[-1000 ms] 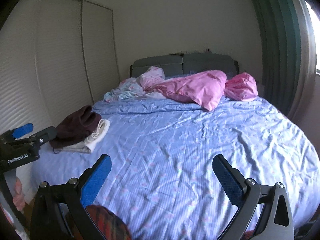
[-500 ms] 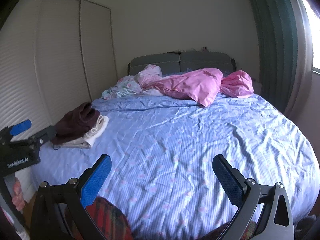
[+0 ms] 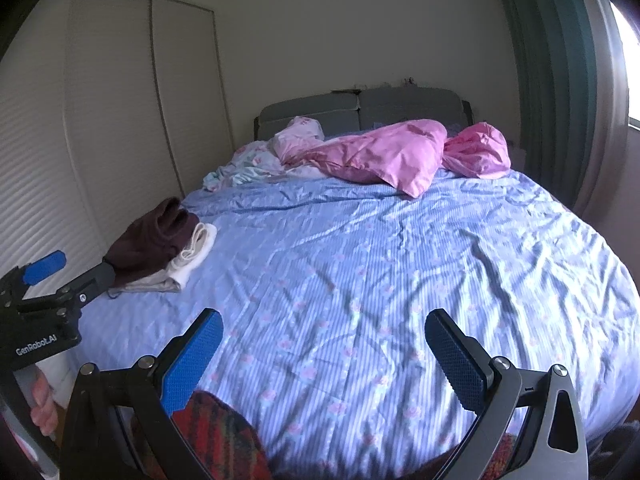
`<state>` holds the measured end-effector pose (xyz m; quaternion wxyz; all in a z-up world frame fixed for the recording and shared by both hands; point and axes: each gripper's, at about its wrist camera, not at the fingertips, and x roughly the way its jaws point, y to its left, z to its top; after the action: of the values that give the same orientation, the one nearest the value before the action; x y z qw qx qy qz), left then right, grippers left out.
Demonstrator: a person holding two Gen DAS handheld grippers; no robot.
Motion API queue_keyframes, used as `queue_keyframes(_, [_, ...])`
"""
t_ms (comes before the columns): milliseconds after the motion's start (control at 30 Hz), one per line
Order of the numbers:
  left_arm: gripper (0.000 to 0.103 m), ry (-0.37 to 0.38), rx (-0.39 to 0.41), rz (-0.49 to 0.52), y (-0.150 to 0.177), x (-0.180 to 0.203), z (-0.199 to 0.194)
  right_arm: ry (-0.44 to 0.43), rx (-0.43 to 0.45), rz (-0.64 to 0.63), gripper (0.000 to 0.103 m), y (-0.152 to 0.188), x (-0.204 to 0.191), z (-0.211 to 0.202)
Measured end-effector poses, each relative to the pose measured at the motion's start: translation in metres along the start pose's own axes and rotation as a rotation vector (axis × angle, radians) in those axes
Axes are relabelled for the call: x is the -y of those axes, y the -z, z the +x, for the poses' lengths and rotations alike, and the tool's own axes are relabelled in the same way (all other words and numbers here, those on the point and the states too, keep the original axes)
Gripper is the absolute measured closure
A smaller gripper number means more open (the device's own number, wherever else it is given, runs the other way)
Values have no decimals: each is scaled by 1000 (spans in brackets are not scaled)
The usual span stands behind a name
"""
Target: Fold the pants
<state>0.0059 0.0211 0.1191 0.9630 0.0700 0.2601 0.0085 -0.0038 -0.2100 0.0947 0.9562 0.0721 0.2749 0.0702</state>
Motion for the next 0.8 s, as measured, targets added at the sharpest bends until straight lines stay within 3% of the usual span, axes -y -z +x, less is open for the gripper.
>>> queue_keyframes(800, [0, 42, -52, -23, 5, -1, 13, -4, -29, 9, 1, 5, 4, 8])
